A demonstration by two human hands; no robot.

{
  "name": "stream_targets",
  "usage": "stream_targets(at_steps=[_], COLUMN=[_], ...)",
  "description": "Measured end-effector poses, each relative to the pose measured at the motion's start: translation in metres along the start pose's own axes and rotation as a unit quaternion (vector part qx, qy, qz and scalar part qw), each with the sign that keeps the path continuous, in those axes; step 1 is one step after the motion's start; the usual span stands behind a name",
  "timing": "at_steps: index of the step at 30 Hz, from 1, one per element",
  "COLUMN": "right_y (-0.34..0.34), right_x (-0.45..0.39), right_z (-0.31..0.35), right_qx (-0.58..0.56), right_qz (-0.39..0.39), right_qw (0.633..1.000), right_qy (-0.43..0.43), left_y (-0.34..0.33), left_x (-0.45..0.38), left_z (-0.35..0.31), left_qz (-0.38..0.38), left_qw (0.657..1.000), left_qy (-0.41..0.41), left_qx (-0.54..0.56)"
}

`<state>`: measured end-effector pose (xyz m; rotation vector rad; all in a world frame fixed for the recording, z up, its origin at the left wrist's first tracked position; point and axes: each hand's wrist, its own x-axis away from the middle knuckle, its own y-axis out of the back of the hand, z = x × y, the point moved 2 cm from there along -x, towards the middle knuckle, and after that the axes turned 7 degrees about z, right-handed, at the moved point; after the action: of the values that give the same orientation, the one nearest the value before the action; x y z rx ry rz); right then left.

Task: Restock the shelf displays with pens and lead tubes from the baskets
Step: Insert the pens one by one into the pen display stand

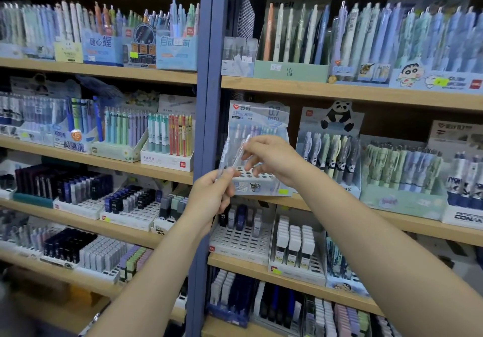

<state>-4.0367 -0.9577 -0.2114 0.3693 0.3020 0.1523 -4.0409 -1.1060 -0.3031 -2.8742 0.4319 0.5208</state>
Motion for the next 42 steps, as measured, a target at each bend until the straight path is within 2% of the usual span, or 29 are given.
stream_targets(at_steps=[2,6,11,14,24,32,37,42], right_y=[0.001,0.000,0.017,0.022,0.010,0.005,0.008,0.006], right_x=[0.001,0.002,-0.003,-0.009,-0.030,-0.040,-0.040,-0.029], right_z=[-0.002,-0.004,0.008,0.012,0.015,0.002,-0.001,0.001], right_qx=[-0.029,-0.017,-0.015,0.060,0.255,0.279,0.316,0.262], right_qz=[-0.008,-0.045,-0.194,-0.245,-0.232,-0.182,-0.173,-0.194], right_qw=[1.000,0.999,0.977,0.959,0.923,0.935,0.928,0.940], right_qy=[-0.001,0.019,0.090,0.130,0.173,0.123,0.094,0.100], left_y=[0.001,0.000,0.013,0.017,0.007,0.009,0.008,0.010], left_x=[-0.001,-0.004,-0.007,-0.009,-0.028,-0.029,-0.028,-0.021], left_z=[0.001,0.001,0.013,0.022,0.026,0.027,0.025,0.012], left_qz=[-0.014,-0.034,-0.076,-0.110,-0.145,-0.133,-0.126,-0.101], left_qw=[1.000,0.999,0.996,0.993,0.989,0.991,0.991,0.995], left_qy=[-0.006,-0.017,0.009,0.016,0.024,0.018,0.024,0.014], left_qx=[-0.001,-0.015,-0.038,-0.048,-0.024,-0.028,-0.033,-0.006])
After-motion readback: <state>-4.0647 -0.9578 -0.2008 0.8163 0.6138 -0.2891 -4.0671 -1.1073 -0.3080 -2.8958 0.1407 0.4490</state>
